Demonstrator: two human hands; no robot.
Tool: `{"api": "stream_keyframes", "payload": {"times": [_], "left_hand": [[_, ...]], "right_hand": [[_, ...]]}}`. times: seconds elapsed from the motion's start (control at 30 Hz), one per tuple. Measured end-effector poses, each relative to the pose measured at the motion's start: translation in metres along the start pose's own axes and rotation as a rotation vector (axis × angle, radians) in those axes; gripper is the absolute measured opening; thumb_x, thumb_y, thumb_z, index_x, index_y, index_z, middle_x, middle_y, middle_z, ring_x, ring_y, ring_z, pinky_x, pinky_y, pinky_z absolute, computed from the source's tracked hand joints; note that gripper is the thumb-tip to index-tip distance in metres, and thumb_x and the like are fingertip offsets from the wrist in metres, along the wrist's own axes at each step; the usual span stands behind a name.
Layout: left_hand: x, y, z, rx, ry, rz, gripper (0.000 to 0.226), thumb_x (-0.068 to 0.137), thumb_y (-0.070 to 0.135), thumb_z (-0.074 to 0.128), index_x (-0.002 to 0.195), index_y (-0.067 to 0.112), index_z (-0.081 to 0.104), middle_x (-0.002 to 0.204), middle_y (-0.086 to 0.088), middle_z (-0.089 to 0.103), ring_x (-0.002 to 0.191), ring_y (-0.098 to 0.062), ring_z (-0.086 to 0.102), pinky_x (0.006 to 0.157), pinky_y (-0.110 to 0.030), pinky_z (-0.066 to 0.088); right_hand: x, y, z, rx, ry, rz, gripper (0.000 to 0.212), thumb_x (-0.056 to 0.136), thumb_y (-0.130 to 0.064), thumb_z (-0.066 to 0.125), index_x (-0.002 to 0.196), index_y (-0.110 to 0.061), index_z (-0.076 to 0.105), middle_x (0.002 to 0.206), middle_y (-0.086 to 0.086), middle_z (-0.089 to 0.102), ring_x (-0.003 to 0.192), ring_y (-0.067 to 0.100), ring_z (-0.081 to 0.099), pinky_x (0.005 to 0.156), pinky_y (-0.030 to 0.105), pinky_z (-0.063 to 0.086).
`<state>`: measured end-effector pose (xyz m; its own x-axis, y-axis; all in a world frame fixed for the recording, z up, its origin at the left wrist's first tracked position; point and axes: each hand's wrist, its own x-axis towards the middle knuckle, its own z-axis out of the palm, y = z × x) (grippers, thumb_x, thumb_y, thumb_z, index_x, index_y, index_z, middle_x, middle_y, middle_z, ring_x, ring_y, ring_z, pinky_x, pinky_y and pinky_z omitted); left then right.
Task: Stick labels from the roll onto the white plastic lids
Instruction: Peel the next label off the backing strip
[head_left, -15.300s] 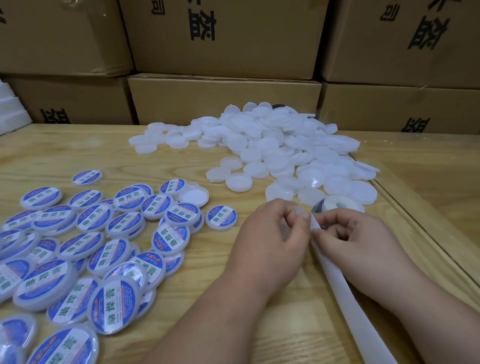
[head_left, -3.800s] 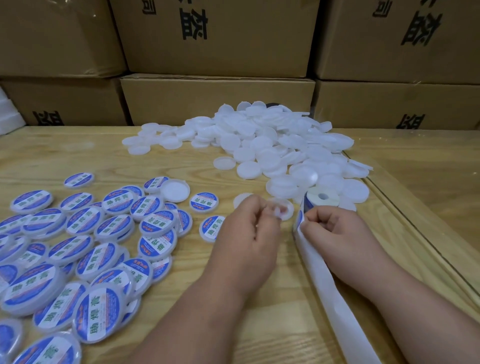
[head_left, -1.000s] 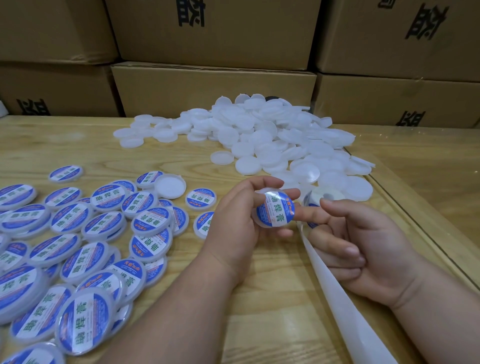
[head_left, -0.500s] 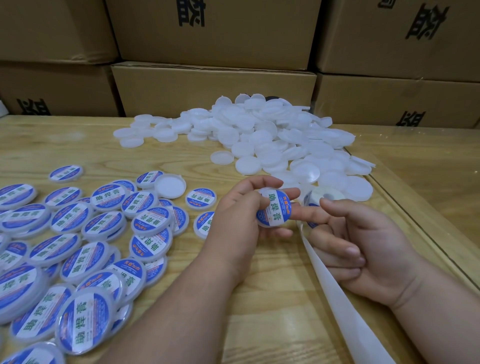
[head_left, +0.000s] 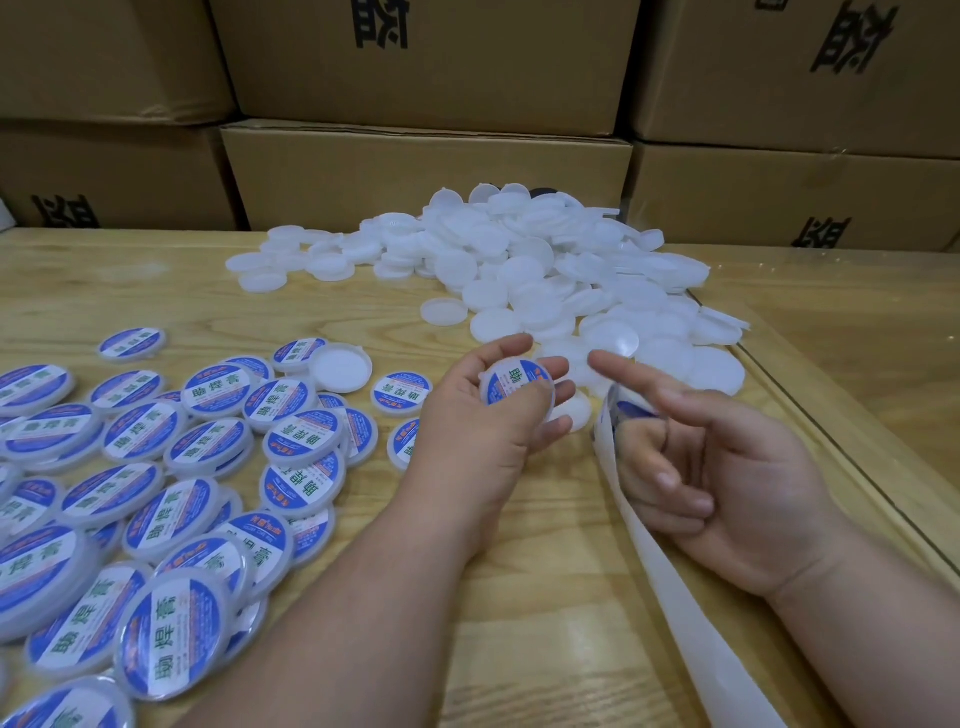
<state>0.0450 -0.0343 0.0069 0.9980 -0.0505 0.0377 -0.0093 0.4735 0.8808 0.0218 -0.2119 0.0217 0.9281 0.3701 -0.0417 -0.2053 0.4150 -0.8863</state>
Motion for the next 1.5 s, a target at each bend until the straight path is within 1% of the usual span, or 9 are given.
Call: {"api": "stream_keyframes", "payload": {"times": [0.1,0.23,0.4,0.67,0.77,0.9,1.17,1.27,1.5], "left_hand": [[0.0,0.0,0.0,0.007,0.018,0.0,0.027,0.086,0.007,0.078,0.109,0.018,0.071,0.103,-0.004,0.078,0.097,-0.021,0.076,0.069,-0.027,0.06],[0.0,0.003,0.0,0.014,0.031,-0.018,0.02,0.094,0.035,0.071,0.108,0.021,0.07,0.096,-0.008,0.079,0.086,-0.024,0.078,0.059,-0.025,0.059],[0.002,0.003,0.002,0.129,0.032,0.051,0.03,0.1,0.054,0.051,0.11,0.028,0.062,0.084,-0.011,0.078,0.041,-0.015,0.055,0.041,-0.023,0.045],[0.002,-0.002,-0.004,0.089,-0.028,0.033,0.037,0.08,0.03,0.082,0.111,0.02,0.063,0.084,-0.008,0.078,0.048,-0.011,0.051,0.047,-0.022,0.044],[0.003,0.003,-0.004,0.082,0.021,-0.018,0.043,0.089,0.054,0.067,0.105,0.014,0.066,0.088,-0.009,0.079,0.045,-0.012,0.055,0.045,-0.022,0.046],[0.006,0.004,-0.005,0.043,0.136,-0.067,0.061,0.097,0.067,0.043,0.101,0.011,0.068,0.065,-0.002,0.07,0.034,-0.012,0.038,0.041,-0.023,0.042],[0.005,0.006,-0.003,-0.238,0.136,-0.072,0.01,0.097,0.022,0.068,0.106,0.017,0.066,0.097,0.001,0.078,0.057,-0.008,0.053,0.059,-0.023,0.055],[0.006,0.008,-0.005,-0.442,0.138,-0.083,0.022,0.097,0.002,0.062,0.114,0.016,0.062,0.097,0.0,0.077,0.059,-0.007,0.061,0.063,-0.024,0.058],[0.007,0.019,-0.007,-0.584,0.206,-0.075,0.021,0.107,0.032,0.048,0.115,0.018,0.061,0.102,-0.004,0.079,0.083,-0.018,0.077,0.068,-0.031,0.061]], "right_hand": [[0.003,0.008,0.0,-0.146,0.207,-0.217,0.026,0.078,-0.02,0.056,0.094,-0.011,0.075,0.047,0.004,0.036,0.036,0.012,0.021,0.039,0.019,0.016],[0.002,0.017,0.004,-0.184,0.418,-0.331,0.015,0.075,-0.021,0.056,0.063,-0.013,0.059,0.045,0.004,0.031,0.039,0.015,0.019,0.041,0.018,0.017],[0.009,0.005,0.024,-0.329,0.524,-0.391,0.02,0.075,-0.017,0.057,0.059,-0.009,0.047,0.046,0.001,0.033,0.038,0.013,0.025,0.039,0.016,0.024],[0.005,0.017,0.017,-0.409,0.696,-0.542,0.023,0.075,-0.017,0.057,0.052,-0.021,0.057,0.045,-0.007,0.041,0.045,0.014,0.034,0.046,0.021,0.031],[0.007,0.014,0.011,-0.464,0.683,-0.584,0.023,0.075,-0.019,0.058,0.052,-0.025,0.059,0.045,-0.011,0.042,0.044,0.011,0.035,0.044,0.019,0.03],[0.015,0.014,0.006,-0.515,0.729,-0.592,0.023,0.076,-0.023,0.059,0.053,-0.026,0.06,0.047,-0.013,0.044,0.049,0.014,0.038,0.05,0.025,0.032],[0.013,0.015,0.002,-0.555,0.755,-0.625,0.017,0.071,-0.033,0.058,0.057,-0.026,0.063,0.049,-0.015,0.05,0.053,0.012,0.044,0.056,0.028,0.034],[0.012,0.016,0.006,-0.59,0.753,-0.61,0.017,0.07,-0.035,0.059,0.057,-0.023,0.062,0.048,-0.013,0.045,0.052,0.018,0.039,0.053,0.03,0.032],[0.007,0.017,0.013,-0.698,0.752,-0.545,0.019,0.077,-0.032,0.06,0.062,-0.02,0.06,0.048,-0.004,0.043,0.049,0.02,0.037,0.052,0.03,0.034]]}}
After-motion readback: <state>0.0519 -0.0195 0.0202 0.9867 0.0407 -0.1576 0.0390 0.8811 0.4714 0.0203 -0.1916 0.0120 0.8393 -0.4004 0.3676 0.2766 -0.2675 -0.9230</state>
